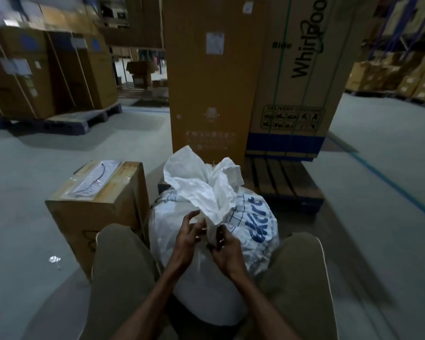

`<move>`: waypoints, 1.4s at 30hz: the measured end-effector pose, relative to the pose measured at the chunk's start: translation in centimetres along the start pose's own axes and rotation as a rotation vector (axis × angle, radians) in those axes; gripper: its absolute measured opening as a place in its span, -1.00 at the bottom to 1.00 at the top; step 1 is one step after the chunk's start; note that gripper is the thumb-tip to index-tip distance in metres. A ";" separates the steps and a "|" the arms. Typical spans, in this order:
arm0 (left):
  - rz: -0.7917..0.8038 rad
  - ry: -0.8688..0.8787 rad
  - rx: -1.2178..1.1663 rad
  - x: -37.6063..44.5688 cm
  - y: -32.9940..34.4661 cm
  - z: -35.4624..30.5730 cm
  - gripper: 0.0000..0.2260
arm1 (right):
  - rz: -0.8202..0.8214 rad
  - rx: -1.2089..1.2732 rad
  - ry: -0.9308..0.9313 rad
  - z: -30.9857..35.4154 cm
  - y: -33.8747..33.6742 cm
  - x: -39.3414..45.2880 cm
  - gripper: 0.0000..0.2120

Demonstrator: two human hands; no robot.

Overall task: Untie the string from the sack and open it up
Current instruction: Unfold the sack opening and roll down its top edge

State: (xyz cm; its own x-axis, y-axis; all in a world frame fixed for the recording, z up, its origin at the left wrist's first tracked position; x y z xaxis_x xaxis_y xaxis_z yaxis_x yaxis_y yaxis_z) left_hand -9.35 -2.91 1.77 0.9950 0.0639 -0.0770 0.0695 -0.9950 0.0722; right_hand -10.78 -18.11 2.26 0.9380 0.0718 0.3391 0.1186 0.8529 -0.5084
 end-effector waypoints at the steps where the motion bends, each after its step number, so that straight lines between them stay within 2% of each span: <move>1: -0.008 -0.014 0.042 0.3 -0.1 0.6 -0.52 | 0.010 -0.022 -0.004 -0.7 0.2 0.3 -0.73; 5: -0.023 -0.013 0.219 1.4 0.1 1.8 -0.64 | 0.048 -0.040 0.048 -2.8 0.7 1.1 -0.87; 7: -0.010 0.016 0.291 1.7 0.8 2.0 -0.67 | 0.013 0.091 0.075 -2.8 0.2 1.2 -0.87; 8: -0.015 0.040 0.306 1.8 1.0 2.0 -0.72 | -0.039 0.210 0.148 -2.9 -0.4 1.2 -0.86; 11: -0.025 0.038 0.353 1.5 1.1 2.5 -0.82 | -0.279 0.683 0.461 -4.3 -2.3 0.8 -0.56; 13: 0.025 0.029 0.452 1.1 1.5 3.0 -0.81 | -0.355 0.781 0.456 -4.6 -3.8 1.0 -0.48; 14: 0.052 0.029 0.523 0.9 1.7 3.6 -0.83 | -0.354 0.763 0.418 -4.2 -4.4 1.1 -0.53; 16: 0.108 0.015 0.696 0.6 1.9 4.6 -0.71 | -0.314 0.660 0.349 -3.9 -5.1 1.4 -0.74; 18: 0.110 -0.011 0.689 0.9 1.3 5.3 -0.69 | -0.274 0.553 0.321 -4.1 -4.7 1.6 -0.77; 21: -0.104 -0.077 0.377 0.9 -0.7 3.4 -0.82 | -0.265 0.431 0.324 -4.4 -3.8 1.4 -0.69; 23: -0.239 -0.177 0.023 0.6 -1.8 2.3 -0.74 | -0.223 0.336 0.319 -4.7 -3.2 1.5 -0.67; 24: -0.255 -0.211 -0.118 0.7 -2.0 2.2 -0.66 | -0.186 0.276 0.316 -4.8 -2.9 1.5 -0.66; 26: -0.236 -0.217 -0.211 0.8 -2.1 2.0 -0.60 | -0.104 0.155 0.308 -4.9 -2.2 1.6 -0.64; 30: -0.330 -0.075 0.104 0.2 -2.6 1.2 -0.50 | -0.033 -0.107 0.308 -4.6 -1.4 0.9 -0.52; 33: -0.475 0.006 0.279 -0.9 -3.2 -0.5 -0.34 | -0.047 -0.287 0.250 -4.2 -1.7 0.5 -0.23; 36: -0.554 0.067 0.424 -1.1 -4.5 -1.3 -0.19 | 0.067 -0.531 0.136 -3.9 -1.2 0.9 -0.06; 39: -0.449 0.013 0.758 -0.3 -3.8 -0.6 -0.27 | 0.180 -0.599 0.159 -3.8 -0.6 0.7 -0.24; 42: -0.419 -0.012 1.074 0.0 -3.1 0.3 -0.43 | 0.148 -0.672 0.141 -3.9 -0.4 0.5 -0.45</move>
State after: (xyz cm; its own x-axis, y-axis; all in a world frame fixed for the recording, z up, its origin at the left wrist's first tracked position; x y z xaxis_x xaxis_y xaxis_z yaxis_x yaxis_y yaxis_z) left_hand -9.54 0.16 1.28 0.9072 0.4098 0.0949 0.2913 -0.4494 -0.8445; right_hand -9.07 -20.44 -0.49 0.9878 0.0553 0.1459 0.1196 0.3321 -0.9356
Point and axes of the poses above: each hand's wrist, its own x-axis towards the middle knuckle, its own y-axis out of the palm, z = x × y, the point moved 8 cm from there along x, towards the middle knuckle, and after that the axes turned 6 degrees about -y, right-handed, at the moved point
